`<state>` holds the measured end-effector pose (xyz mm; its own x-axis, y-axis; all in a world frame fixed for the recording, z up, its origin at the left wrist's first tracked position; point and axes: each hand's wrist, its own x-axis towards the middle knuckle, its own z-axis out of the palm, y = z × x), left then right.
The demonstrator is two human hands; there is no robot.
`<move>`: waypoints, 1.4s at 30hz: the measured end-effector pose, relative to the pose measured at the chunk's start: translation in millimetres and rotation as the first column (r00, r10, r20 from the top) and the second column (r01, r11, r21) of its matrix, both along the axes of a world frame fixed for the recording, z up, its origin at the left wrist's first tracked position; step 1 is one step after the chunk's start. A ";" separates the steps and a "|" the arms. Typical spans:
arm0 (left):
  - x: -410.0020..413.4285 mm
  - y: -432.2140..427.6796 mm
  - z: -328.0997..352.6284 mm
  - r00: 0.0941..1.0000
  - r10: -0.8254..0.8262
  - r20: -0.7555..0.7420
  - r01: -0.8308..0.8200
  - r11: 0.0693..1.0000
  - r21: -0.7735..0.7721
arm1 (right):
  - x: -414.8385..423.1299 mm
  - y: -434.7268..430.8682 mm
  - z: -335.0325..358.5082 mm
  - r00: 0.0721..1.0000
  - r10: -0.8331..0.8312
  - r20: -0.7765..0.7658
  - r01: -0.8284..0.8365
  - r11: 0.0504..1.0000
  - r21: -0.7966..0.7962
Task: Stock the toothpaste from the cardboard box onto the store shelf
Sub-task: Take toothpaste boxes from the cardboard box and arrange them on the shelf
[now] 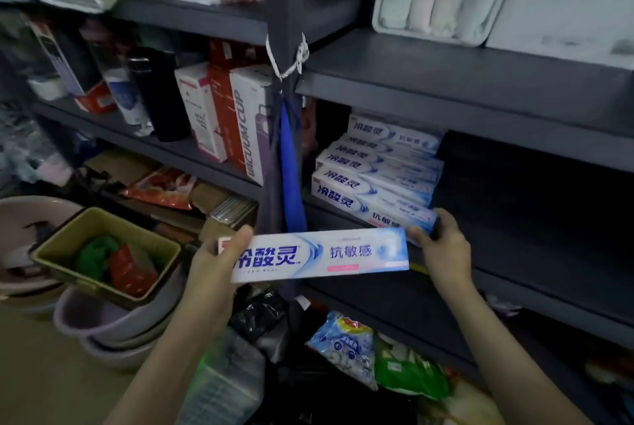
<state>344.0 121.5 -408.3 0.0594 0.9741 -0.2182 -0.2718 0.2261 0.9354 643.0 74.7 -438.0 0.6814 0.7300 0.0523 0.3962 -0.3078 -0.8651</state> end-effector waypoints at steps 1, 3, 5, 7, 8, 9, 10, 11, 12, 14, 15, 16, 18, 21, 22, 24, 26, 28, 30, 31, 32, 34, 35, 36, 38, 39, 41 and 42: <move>5.0 4.4 -4.1 1.000 -0.007 -0.005 0.007 1.000 -0.001 | -0.3 2.9 -2.7 1.000 -0.010 0.020 0.010 1.000 0.002; 15.3 12.1 -10.6 1.000 -0.012 -0.015 0.012 1.000 -0.015 | -1.3 9.1 -6.4 0.999 -0.023 0.032 0.022 0.999 0.027; 23.8 16.9 -13.2 0.999 -0.006 -0.037 0.006 1.000 -0.012 | -1.0 17.5 -10.4 1.000 -0.020 0.023 0.019 0.999 0.046; 29.7 19.6 -14.1 0.998 -0.019 -0.052 0.020 1.000 0.011 | -1.5 25.4 -11.4 1.000 -0.013 0.027 0.012 0.999 0.043; 31.4 20.2 -14.1 0.998 -0.035 -0.053 0.035 0.999 0.012 | -2.0 28.1 -10.2 1.000 -0.011 0.025 0.010 0.999 0.038; 32.2 21.2 -14.3 0.997 -0.050 -0.051 0.050 0.999 0.008 | -2.3 30.0 -8.4 1.000 -0.006 0.016 0.006 0.999 0.033; 32.7 21.8 -13.3 0.997 -0.062 -0.044 0.062 0.998 0.000 | -3.1 29.8 -4.8 1.000 0.000 0.006 0.000 1.000 0.025; 33.5 22.1 -11.2 0.997 -0.074 -0.032 0.074 0.997 -0.010 | -4.5 27.2 0.7 1.000 0.000 -0.003 0.000 1.000 0.022; 34.2 22.4 -9.0 0.996 -0.089 -0.025 0.088 0.996 -0.014 | -5.9 22.8 7.2 1.000 -0.011 -0.009 0.012 0.999 0.043; 35.9 24.4 -6.7 0.995 -0.102 -0.023 0.102 0.995 -0.004 | -8.1 8.1 19.8 0.997 -0.072 -0.037 0.077 0.985 0.152; 37.6 25.9 -6.5 0.995 -0.098 -0.019 0.098 0.995 0.003 | -7.3 -1.5 25.4 0.994 -0.072 -0.078 0.086 0.975 0.207; 40.2 27.3 -6.4 0.996 -0.092 -0.010 0.092 0.996 0.008 | -6.4 -12.6 31.2 0.991 -0.018 -0.134 0.051 0.969 0.243; 47.1 30.1 -4.9 0.996 -0.086 0.019 0.085 0.996 0.021 | -5.8 -34.2 41.0 0.948 0.198 -0.247 -0.140 0.962 0.236; 62.0 31.5 1.8 0.994 -0.090 0.056 0.085 0.993 0.080 | 0.4 -53.2 46.3 0.882 0.364 -0.298 -0.327 0.930 0.170; 67.1 31.6 4.3 0.996 -0.084 0.034 0.079 0.989 0.126 | 5.6 -55.5 44.2 0.876 0.373 -0.307 -0.327 0.926 0.190; 77.5 30.1 7.2 0.988 -0.055 -0.143 0.095 0.952 0.290 | 17.0 -57.8 37.8 0.863 0.371 -0.344 -0.287 0.918 0.272; 90.1 25.5 5.6 0.928 0.053 -0.369 0.142 0.865 0.481 | 31.3 -57.4 30.4 0.871 0.326 -0.367 -0.193 0.915 0.354; 104.6 19.4 0.9 0.854 0.235 -0.464 0.161 0.729 0.665 | 45.0 -56.2 24.4 0.890 0.273 -0.365 -0.108 0.904 0.415; 120.8 17.9 -7.2 0.794 0.377 -0.476 0.202 0.575 0.793 | 57.2 -52.6 21.9 0.904 0.218 -0.369 -0.028 0.890 0.456; 128.2 20.9 -12.0 0.769 0.400 -0.498 0.252 0.526 0.812 | 62.8 -48.6 21.9 0.908 0.201 -0.369 0.003 0.874 0.485; 135.7 26.4 -17.0 0.740 0.406 -0.536 0.317 0.493 0.810 | 68.9 -42.9 21.8 0.911 0.189 -0.366 0.030 0.856 0.517; 149.9 41.7 -28.1 0.647 0.439 -0.623 0.463 0.423 0.779 | 80.8 -25.7 21.9 0.924 0.161 -0.348 0.071 0.819 0.569; 156.5 49.5 -30.5 0.582 0.465 -0.667 0.538 0.395 0.745 | 85.7 -14.0 22.5 0.926 0.154 -0.344 0.085 0.804 0.588; 162.2 55.5 -29.4 0.505 0.468 -0.725 0.616 0.393 0.683 | 90.1 -0.9 23.1 0.929 0.145 -0.339 0.099 0.787 0.609; 172.6 65.2 -22.9 0.330 0.409 -0.851 0.742 0.444 0.501 | 101.6 30.6 22.2 0.946 0.082 -0.312 0.140 0.767 0.626; 177.5 70.0 -20.6 0.255 0.391 -0.884 0.775 0.464 0.429 | 107.8 46.6 21.7 0.955 0.054 -0.292 0.151 0.757 0.635; 186.6 78.0 -17.2 0.155 0.398 -0.904 0.807 0.476 0.348 | 117.7 73.5 19.2 0.968 0.023 -0.250 0.146 0.759 0.635; 191.2 81.7 -16.3 0.128 0.406 -0.905 0.818 0.473 0.328 | 123.4 84.8 15.6 0.973 0.018 -0.231 0.132 0.776 0.617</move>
